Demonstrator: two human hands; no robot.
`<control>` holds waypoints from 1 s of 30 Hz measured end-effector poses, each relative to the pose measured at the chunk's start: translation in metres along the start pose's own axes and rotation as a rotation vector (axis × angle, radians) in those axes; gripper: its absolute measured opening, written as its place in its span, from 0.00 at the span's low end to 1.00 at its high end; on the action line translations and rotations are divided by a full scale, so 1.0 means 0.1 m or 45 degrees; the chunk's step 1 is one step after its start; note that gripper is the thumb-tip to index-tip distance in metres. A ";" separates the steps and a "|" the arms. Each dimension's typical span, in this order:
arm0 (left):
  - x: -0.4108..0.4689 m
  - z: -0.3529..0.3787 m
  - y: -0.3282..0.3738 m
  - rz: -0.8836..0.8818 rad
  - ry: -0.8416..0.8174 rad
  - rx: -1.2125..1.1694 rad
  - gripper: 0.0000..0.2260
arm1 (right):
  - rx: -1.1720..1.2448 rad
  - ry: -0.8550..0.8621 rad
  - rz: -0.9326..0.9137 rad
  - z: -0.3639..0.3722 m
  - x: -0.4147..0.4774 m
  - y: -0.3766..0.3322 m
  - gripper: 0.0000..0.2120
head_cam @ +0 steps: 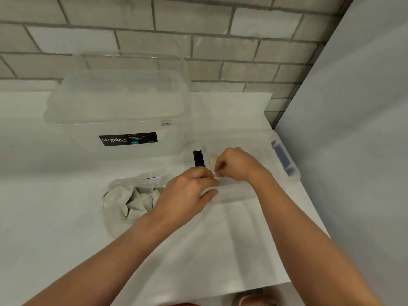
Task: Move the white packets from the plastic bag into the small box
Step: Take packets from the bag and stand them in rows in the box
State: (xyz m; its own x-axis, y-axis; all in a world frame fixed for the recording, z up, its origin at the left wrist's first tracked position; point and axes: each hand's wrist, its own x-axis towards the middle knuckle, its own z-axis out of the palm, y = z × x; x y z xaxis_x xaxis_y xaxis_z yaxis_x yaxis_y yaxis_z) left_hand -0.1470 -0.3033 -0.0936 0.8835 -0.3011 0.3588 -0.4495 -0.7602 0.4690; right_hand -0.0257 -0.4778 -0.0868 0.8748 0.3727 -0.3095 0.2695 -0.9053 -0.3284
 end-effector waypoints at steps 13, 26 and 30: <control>-0.12 -0.26 -0.06 -0.004 0.010 -0.061 0.12 | -0.047 0.218 0.104 -0.09 -0.13 -0.02 0.11; -1.07 -0.77 -0.94 -0.345 0.287 0.158 0.07 | 0.680 0.340 -0.305 0.67 -1.01 -1.44 0.06; -1.20 -0.69 -1.10 -0.419 -0.001 0.197 0.12 | 0.040 0.143 -0.226 1.07 -0.79 -1.51 0.09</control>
State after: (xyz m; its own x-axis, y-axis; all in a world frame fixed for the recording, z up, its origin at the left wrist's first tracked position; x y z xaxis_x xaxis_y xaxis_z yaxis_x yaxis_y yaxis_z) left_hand -0.2128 -0.1441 -0.1325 0.9777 -0.0262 0.2086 -0.1161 -0.8944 0.4319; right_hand -0.1783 -0.3488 -0.1079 0.8544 0.4994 -0.1436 0.4124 -0.8198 -0.3974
